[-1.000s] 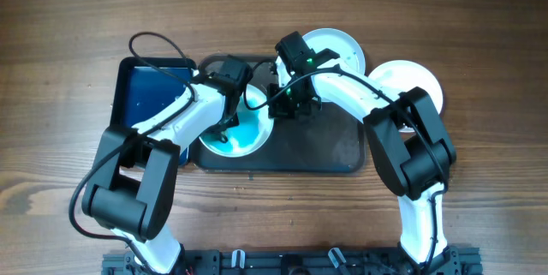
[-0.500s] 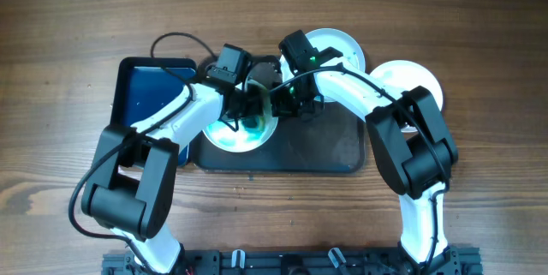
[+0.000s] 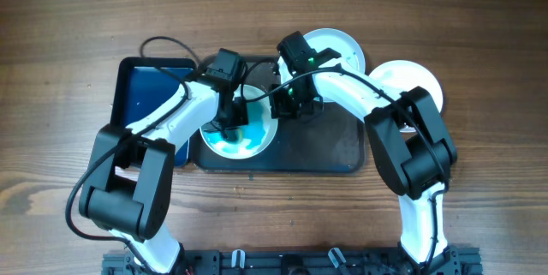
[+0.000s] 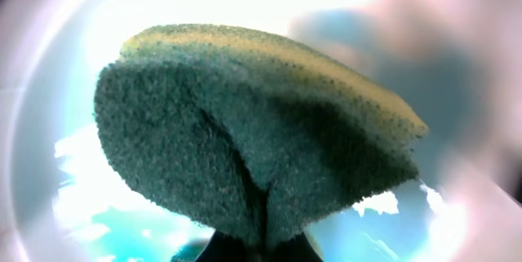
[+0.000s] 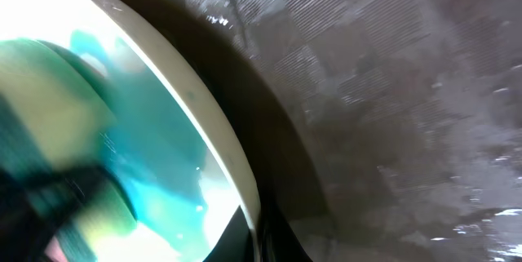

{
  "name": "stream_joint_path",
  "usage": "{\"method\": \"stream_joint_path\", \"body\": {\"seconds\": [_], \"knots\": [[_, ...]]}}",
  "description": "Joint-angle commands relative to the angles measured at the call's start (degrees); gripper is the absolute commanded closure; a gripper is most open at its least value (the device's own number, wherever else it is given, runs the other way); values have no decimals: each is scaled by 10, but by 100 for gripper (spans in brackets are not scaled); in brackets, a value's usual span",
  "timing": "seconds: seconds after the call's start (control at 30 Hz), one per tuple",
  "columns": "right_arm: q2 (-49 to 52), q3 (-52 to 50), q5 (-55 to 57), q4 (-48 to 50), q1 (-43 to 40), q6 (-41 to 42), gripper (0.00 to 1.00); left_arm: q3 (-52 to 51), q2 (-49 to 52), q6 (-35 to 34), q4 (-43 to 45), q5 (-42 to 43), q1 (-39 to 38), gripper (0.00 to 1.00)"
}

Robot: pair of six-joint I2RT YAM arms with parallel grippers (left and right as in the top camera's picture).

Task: Clean dirty plates on tray and stack at the side
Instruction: 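Scrub the held plate with the sponge in the left gripper, then lift the plate with the right gripper and stack it on the first plate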

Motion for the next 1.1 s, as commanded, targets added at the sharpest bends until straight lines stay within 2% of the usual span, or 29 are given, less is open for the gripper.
{"method": "stream_joint_path", "body": {"seconds": [0.0, 0.1, 0.2, 0.27, 0.33, 0.43, 0.7, 0.83, 1.07], "knots": [[18, -4, 6, 6, 1, 3, 96, -10, 11, 151, 34, 223, -13, 96], [18, -4, 6, 5, 1, 3, 96, -10, 11, 62, 84, 99, 4, 96], [18, -4, 6, 5, 1, 3, 96, -9, 11, -61, 101, -88, 24, 96], [18, -4, 6, 4, 1, 3, 96, -9, 10, -85, 98, -163, 42, 96], [18, -4, 6, 3, 1, 3, 96, -7, 4, -107, 82, -196, 65, 96], [18, -4, 7, 3, 1, 3, 96, 4, -14, -141, 40, -192, 95, 96], [6, -1, 30, -4, 1, 4, 96, 68, -121, -132, -36, -92, 113, 96], [-50, 3, 130, -49, 2, -8, 96, 70, -179, -132, -37, -53, 137, 96], [-193, 3, 356, -106, 42, -12, 95, 69, -181, -132, -38, -25, 141, 96]]}}
